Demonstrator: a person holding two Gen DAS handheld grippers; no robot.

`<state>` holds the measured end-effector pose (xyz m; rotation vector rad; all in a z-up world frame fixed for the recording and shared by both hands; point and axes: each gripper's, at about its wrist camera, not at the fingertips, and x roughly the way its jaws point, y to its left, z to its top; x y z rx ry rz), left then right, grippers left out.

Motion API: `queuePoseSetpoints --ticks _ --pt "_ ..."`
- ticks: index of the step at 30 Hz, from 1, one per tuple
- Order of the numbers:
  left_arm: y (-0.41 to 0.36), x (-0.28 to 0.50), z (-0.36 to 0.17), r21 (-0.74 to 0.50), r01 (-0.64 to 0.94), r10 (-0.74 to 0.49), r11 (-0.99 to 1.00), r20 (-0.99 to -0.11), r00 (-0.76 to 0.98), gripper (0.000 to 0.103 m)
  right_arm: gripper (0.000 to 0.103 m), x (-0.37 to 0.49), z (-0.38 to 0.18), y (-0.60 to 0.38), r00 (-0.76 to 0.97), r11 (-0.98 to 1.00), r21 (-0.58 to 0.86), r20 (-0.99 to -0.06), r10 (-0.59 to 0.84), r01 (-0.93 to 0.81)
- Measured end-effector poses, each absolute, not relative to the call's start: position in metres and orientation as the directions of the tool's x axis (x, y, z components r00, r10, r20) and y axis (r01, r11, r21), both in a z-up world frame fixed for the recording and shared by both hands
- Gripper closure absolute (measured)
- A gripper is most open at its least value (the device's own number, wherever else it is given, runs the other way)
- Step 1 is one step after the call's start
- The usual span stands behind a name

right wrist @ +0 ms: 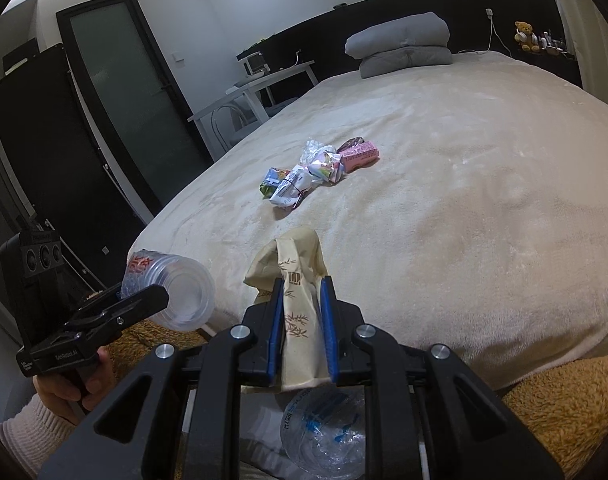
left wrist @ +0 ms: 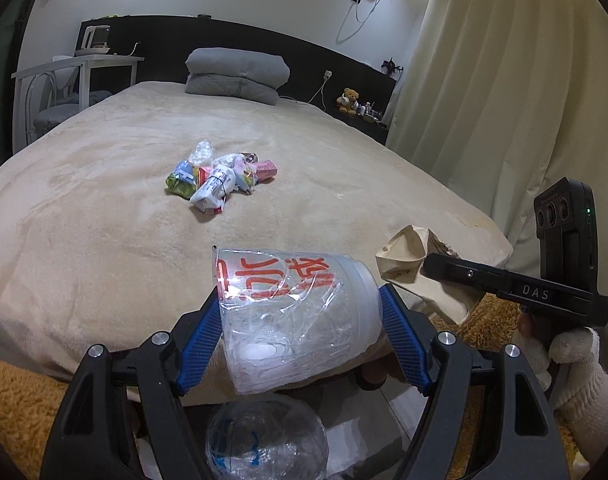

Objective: Collect trash
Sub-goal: 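Carry the cup and paper bag down toward the clear bin beside the bed, then open left tool over the bin while right tool releases the paper bag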

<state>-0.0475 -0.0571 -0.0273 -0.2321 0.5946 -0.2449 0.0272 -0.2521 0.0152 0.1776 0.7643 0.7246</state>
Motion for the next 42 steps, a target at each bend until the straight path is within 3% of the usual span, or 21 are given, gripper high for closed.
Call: queuePoseSetpoints --ticks 10,25,42 --pt "-0.065 -0.050 -0.058 -0.348 0.148 -0.343 0.926 -0.607 0.717 0.028 0.084 0.022 -0.012 -0.242 0.408 0.750 0.436 -0.645 0.646 -0.498" --pt "-0.074 -0.018 -0.134 -0.441 0.067 -0.424 0.895 -0.796 0.432 0.028 0.084 0.045 -0.091 -0.221 0.149 0.812 0.456 -0.832 0.534 -0.365" --pt "-0.069 0.003 -0.199 -0.441 -0.104 -0.423 0.892 -0.892 0.157 0.028 0.084 0.060 -0.162 -0.200 -0.077 0.881 0.414 -0.910 0.408 -0.229"
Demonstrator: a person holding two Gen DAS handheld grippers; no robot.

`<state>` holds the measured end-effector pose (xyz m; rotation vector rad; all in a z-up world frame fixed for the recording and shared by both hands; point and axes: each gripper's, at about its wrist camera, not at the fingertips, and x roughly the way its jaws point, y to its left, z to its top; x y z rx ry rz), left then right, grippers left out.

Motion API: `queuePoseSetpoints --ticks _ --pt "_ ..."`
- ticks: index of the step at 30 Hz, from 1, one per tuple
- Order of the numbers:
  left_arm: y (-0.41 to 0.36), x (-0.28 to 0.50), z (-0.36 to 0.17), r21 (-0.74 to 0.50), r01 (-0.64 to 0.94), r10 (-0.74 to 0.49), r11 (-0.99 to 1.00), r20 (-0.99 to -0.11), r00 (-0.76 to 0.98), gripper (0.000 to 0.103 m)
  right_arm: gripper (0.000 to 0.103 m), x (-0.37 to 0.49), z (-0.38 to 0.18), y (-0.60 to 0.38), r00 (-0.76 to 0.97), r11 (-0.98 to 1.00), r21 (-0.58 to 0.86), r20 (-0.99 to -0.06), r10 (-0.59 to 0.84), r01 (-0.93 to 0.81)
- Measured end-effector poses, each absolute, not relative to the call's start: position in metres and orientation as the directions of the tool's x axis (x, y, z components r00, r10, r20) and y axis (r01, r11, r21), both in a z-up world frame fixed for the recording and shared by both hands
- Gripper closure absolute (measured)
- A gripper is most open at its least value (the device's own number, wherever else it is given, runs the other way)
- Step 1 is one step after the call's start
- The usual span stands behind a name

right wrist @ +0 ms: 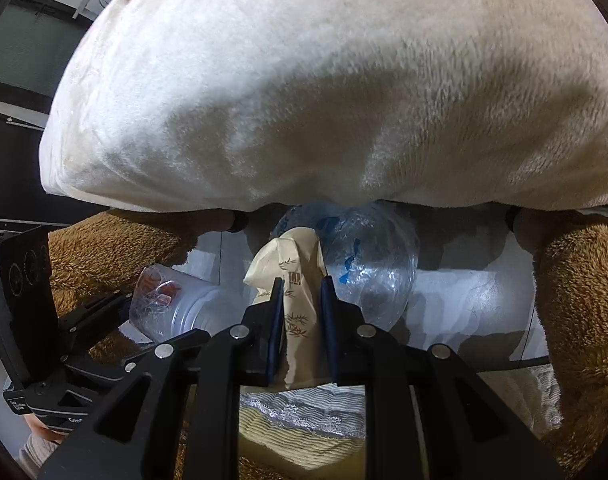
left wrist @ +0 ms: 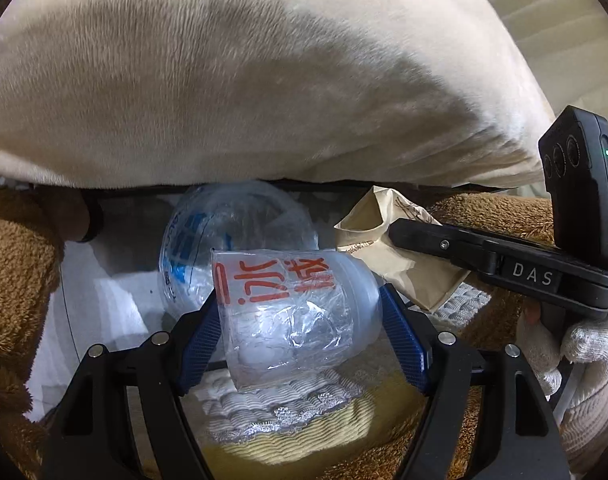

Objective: Collect trash
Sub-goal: 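Open left tool over the bin while right tool releases the paper bag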

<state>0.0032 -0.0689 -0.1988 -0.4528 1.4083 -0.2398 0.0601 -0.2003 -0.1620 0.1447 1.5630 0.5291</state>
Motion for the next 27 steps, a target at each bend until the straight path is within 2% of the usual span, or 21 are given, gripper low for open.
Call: queuePoseSetpoints --ticks 8,22,25,26,27 --pt "-0.066 0.005 -0.214 -0.422 -0.159 -0.414 0.892 -0.906 0.086 0.028 0.083 0.067 -0.182 -0.195 -0.143 0.904 0.390 -0.919 0.368 -0.178" --pt "-0.063 0.003 -0.211 -0.444 -0.184 -0.439 0.877 -0.896 0.069 0.028 0.082 0.070 -0.189 -0.192 -0.163 0.908 0.388 -0.917 0.363 -0.161" --pt "-0.062 0.004 -0.213 -0.460 -0.190 -0.457 0.868 -0.887 0.061 0.023 0.077 0.071 -0.189 -0.195 -0.163 0.904 0.404 -0.910 0.382 -0.136" --pt "-0.063 0.004 -0.214 -0.465 -0.191 -0.462 0.864 -0.885 0.061 0.020 0.071 0.071 -0.189 -0.196 -0.162 0.905 0.405 -0.909 0.383 -0.129" --pt "-0.063 0.004 -0.213 -0.461 -0.189 -0.458 0.867 -0.887 0.061 0.018 0.071 0.072 -0.189 -0.198 -0.159 0.906 0.405 -0.909 0.385 -0.122"
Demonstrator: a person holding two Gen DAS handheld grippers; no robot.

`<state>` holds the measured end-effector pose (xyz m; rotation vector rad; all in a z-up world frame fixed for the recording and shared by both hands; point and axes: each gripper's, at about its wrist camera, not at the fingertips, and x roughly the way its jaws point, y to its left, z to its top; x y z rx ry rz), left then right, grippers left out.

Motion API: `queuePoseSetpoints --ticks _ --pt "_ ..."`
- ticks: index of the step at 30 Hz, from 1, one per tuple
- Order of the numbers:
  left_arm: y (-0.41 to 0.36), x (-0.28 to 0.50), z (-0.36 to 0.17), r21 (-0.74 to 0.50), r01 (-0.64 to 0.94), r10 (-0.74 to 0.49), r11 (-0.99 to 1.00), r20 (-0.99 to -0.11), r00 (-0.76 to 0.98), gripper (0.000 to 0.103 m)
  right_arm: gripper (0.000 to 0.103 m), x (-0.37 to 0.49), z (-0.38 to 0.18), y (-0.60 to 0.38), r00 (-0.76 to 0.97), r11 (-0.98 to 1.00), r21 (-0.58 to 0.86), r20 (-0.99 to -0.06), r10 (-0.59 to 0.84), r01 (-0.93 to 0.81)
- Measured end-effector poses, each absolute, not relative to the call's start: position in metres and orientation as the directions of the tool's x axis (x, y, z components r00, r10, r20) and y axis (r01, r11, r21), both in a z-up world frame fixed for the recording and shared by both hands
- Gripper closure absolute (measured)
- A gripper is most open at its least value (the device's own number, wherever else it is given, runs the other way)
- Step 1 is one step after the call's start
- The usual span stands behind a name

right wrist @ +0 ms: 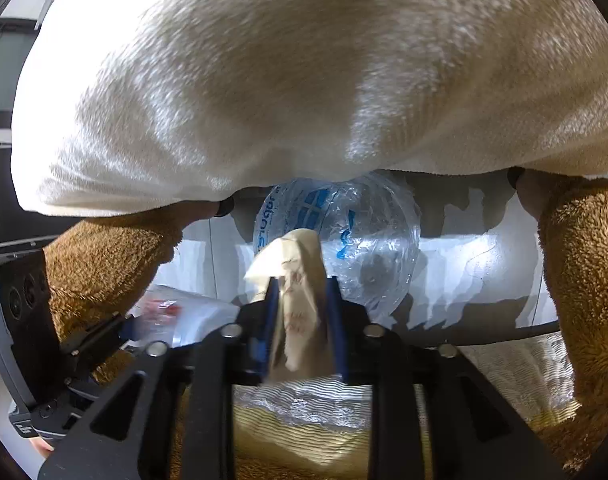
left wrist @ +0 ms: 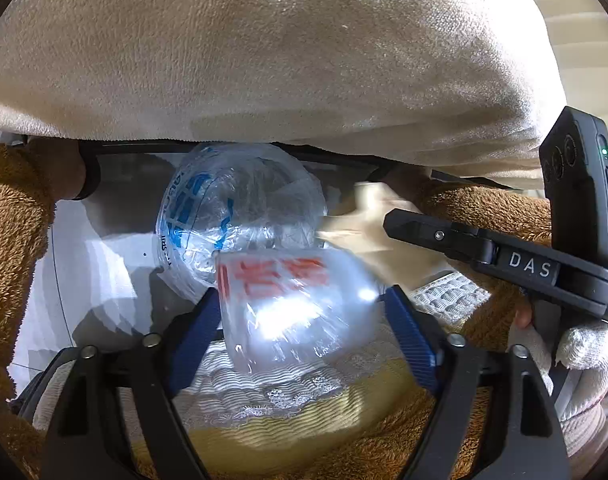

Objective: Collect trash
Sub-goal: 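Open left tool over the bin while right tool releases the paper bag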

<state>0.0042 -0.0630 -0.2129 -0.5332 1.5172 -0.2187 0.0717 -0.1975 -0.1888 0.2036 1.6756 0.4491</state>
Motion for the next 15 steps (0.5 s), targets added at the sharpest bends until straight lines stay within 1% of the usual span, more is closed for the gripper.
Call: queuePoseSetpoints --ticks 1,7,15 --pt "-0.063 0.004 -0.212 -0.456 -0.186 -0.452 0.870 -0.890 0.064 0.017 0.071 0.072 -0.188 -0.198 -0.156 0.907 0.405 -0.909 0.386 -0.118" --pt "-0.061 0.004 -0.212 -0.449 -0.191 -0.442 0.873 -0.893 0.082 0.017 0.071 0.073 -0.185 -0.200 -0.146 0.902 0.415 -0.906 0.398 -0.116" --pt "-0.058 0.006 -0.201 -0.453 -0.159 -0.432 0.877 -0.890 0.146 0.017 0.071 0.073 -0.169 -0.203 -0.092 0.889 0.430 -0.903 0.421 -0.156"
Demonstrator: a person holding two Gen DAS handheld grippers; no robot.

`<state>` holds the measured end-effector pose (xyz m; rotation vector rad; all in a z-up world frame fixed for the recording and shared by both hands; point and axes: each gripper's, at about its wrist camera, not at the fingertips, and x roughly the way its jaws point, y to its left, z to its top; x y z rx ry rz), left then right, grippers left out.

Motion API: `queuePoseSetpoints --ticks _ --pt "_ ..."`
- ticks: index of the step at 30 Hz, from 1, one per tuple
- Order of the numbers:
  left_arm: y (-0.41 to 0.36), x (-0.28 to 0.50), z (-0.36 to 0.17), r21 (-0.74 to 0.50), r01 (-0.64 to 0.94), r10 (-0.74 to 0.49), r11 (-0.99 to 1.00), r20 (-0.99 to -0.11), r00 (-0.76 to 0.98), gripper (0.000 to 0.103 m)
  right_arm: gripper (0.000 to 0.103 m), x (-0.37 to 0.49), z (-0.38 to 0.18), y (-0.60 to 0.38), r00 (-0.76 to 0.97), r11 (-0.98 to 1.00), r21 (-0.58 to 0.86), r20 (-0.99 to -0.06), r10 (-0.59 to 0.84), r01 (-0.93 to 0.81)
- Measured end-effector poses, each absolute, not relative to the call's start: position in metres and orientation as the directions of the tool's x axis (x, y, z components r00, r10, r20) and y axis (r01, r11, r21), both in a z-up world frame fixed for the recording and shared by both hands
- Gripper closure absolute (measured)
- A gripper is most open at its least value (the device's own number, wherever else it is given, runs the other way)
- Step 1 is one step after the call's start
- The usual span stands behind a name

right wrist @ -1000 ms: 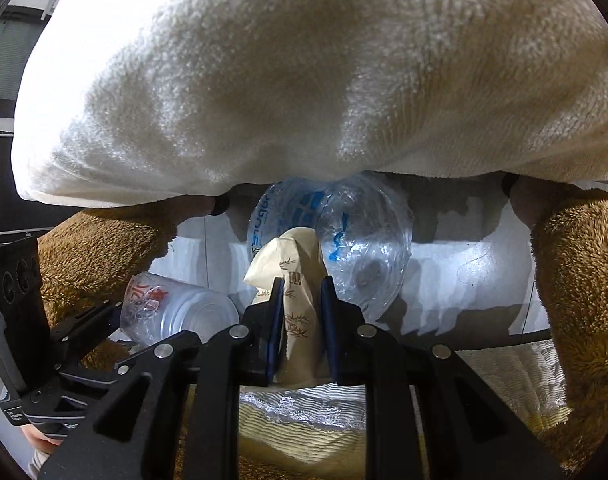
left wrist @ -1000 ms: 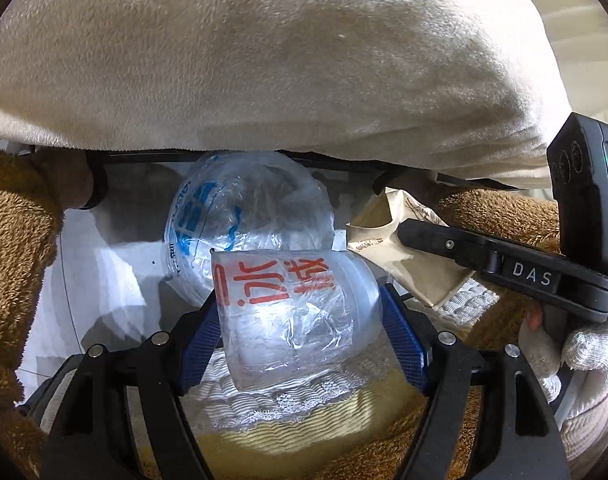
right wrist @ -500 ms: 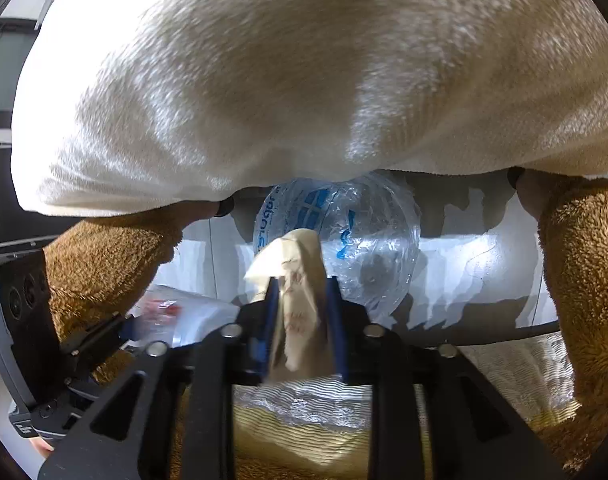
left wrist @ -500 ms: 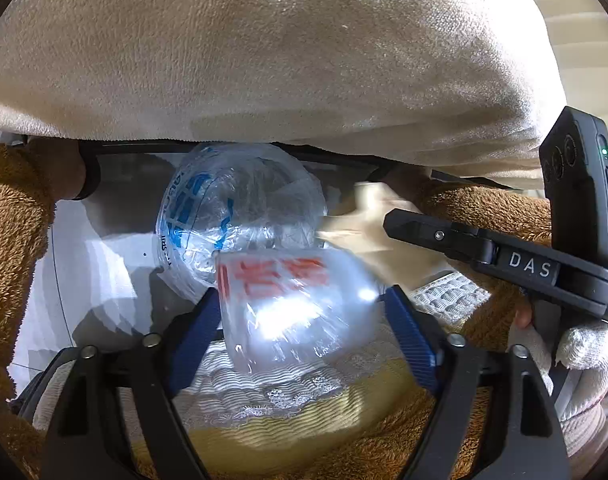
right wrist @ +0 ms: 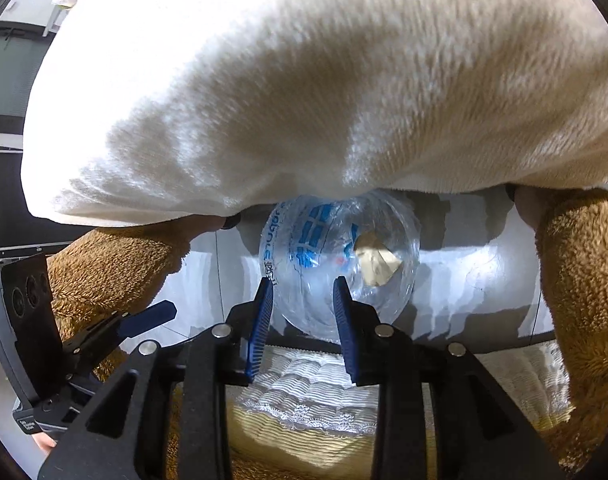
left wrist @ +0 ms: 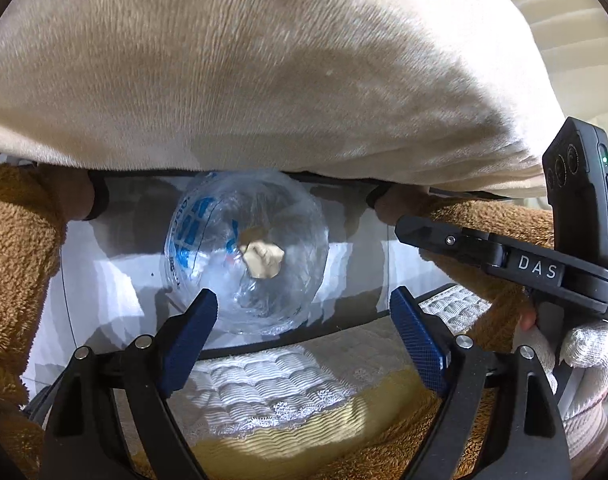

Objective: Collect trash
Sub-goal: 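Open left tool over the bin while right tool releases the paper bag, then raise both tools back toward the trash pile on the bed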

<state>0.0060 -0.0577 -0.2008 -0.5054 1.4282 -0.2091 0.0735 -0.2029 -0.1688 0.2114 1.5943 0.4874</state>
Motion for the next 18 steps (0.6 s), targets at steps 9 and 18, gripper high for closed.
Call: queuePoseSetpoints --ticks 9,18 --pt "-0.053 0.001 -0.167 -0.488 -0.082 -0.445 0.869 -0.844 0.300 0.017 0.071 0.066 -0.135 -0.215 0.016 0.843 0.474 -0.869 0.494 -0.255" --pt "-0.052 -0.010 -0.124 -0.456 0.028 -0.411 0.889 -0.771 0.487 0.017 0.071 0.049 -0.082 -0.231 0.223 0.794 0.457 -0.792 0.568 -0.401"
